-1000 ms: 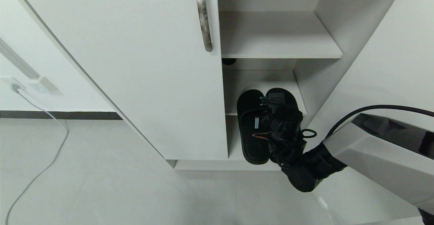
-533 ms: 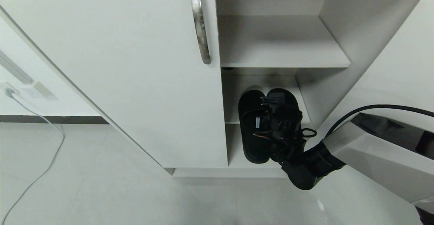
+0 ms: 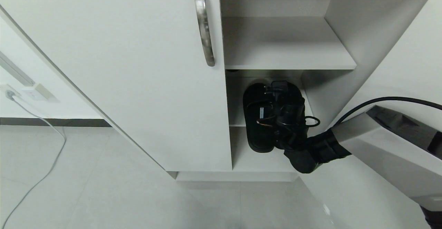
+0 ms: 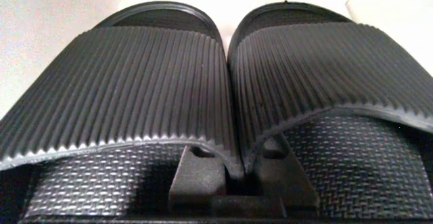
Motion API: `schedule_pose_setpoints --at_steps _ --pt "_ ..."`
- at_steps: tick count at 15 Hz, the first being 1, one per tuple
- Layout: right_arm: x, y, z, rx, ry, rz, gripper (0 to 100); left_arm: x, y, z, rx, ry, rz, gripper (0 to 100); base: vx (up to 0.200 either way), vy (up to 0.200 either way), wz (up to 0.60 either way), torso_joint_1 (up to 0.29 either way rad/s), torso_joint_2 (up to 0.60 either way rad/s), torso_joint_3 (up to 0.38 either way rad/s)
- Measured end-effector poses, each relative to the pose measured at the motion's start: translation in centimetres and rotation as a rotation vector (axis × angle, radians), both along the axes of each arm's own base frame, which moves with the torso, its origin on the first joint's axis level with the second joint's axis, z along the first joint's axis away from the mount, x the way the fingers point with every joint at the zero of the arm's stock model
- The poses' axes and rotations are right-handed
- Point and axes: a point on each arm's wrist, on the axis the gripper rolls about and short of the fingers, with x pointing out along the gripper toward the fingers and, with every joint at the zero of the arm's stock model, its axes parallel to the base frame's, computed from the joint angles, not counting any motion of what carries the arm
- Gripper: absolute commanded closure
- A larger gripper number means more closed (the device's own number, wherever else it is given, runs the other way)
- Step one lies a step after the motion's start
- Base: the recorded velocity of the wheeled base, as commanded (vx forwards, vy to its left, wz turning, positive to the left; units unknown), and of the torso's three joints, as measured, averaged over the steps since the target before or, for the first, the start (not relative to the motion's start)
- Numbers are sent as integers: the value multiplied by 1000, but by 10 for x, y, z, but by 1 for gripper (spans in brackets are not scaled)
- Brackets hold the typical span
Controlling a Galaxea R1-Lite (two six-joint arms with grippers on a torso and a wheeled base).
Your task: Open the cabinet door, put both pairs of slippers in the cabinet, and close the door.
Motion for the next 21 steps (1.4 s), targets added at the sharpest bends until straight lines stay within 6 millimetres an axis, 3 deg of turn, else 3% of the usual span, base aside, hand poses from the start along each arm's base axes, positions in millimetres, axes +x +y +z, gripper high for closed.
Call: schedule_pose_setpoints --at_steps 7,12,21 --pt "35 -1 11 44 27 -11 100 0 0 0 0 0 0 100 0 0 0 0 0 0" --pt "42 0 24 64 1 -9 100 0 0 0 0 0 -1 100 0 0 0 0 0 0" --pt "50 0 16 57 14 -19 100 0 0 0 0 0 0 100 0 0 0 0 0 0"
